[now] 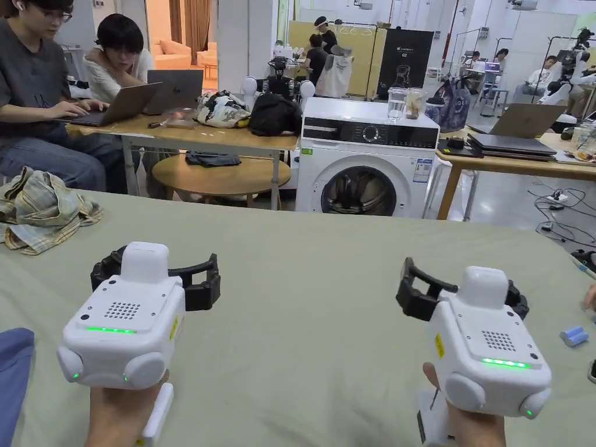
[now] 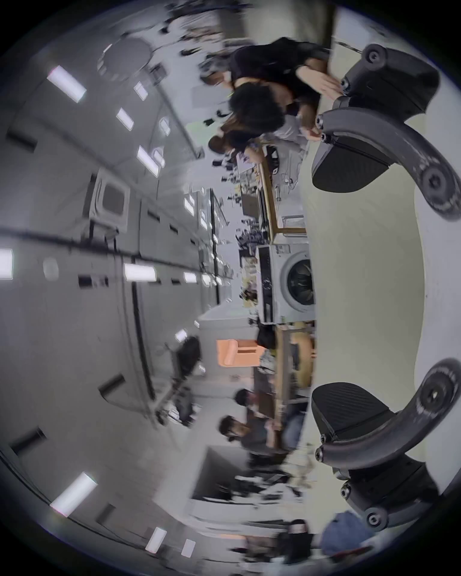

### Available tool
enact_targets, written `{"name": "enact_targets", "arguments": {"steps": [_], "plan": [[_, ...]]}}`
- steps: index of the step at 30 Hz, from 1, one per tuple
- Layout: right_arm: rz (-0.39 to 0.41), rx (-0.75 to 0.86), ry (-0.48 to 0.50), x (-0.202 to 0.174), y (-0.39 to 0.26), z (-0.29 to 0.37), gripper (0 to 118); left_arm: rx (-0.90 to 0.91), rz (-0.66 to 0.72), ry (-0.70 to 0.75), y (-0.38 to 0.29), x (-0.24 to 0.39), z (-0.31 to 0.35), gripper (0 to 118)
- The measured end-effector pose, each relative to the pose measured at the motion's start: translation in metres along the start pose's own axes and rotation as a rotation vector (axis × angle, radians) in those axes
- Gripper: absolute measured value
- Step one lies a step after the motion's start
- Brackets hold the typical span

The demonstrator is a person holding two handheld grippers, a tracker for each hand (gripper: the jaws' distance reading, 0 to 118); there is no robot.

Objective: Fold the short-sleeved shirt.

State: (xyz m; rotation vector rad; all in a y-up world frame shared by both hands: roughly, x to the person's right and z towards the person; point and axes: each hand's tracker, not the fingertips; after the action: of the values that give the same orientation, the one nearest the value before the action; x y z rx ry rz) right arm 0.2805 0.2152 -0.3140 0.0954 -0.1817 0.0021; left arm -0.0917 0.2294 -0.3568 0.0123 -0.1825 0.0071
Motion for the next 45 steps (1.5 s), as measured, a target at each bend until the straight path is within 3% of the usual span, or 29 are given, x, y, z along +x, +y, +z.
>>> {"name": "enact_targets", "arguments": {"steps": [2, 5, 8, 10, 13, 19, 24, 30, 33, 36, 45], "plan": [[0.056, -0.07, 0.032, -0.005, -0.001, -0.005, 118, 0.013, 0.04, 0.005, -0.003, -0.001, 0.0, 116], [0.093, -0.133, -0.028, -0.012, -0.002, -0.009, 118, 0.104, 0.103, 0.008, -0.011, -0.004, 0.005, 116], [0.039, -0.184, -0.029, -0.012, -0.002, -0.014, 118, 0.101, 0.117, -0.025, -0.014, -0.006, 0.005, 116], [-0.007, -0.18, -0.02, -0.012, 0.0, -0.01, 118, 0.038, 0.043, -0.036, -0.014, -0.002, 0.0, 116], [-0.007, -0.163, -0.083, -0.016, -0.003, -0.009, 118, 0.01, -0.053, -0.024, -0.017, 0.006, -0.003, 116], [-0.063, -0.194, -0.072, -0.004, -0.011, -0.01, 118, -0.036, -0.073, 0.006, -0.015, 0.01, -0.002, 116], [-0.058, -0.218, -0.079, -0.004, -0.013, -0.005, 118, -0.083, -0.034, 0.022, -0.016, 0.005, -0.004, 116], [0.038, -0.175, -0.09, -0.013, -0.011, 0.0, 118, -0.11, -0.029, 0.033, -0.017, 0.004, -0.003, 116], [0.046, -0.182, -0.079, -0.017, -0.008, -0.001, 118, -0.109, -0.004, 0.04, -0.014, 0.002, -0.003, 116], [0.04, -0.199, -0.043, -0.018, -0.008, -0.001, 118, -0.108, 0.011, 0.038, -0.011, 0.0, -0.004, 116], [0.006, -0.199, -0.064, -0.02, -0.009, 0.005, 118, -0.09, -0.027, 0.036, -0.007, 0.003, 0.0, 116]]}}
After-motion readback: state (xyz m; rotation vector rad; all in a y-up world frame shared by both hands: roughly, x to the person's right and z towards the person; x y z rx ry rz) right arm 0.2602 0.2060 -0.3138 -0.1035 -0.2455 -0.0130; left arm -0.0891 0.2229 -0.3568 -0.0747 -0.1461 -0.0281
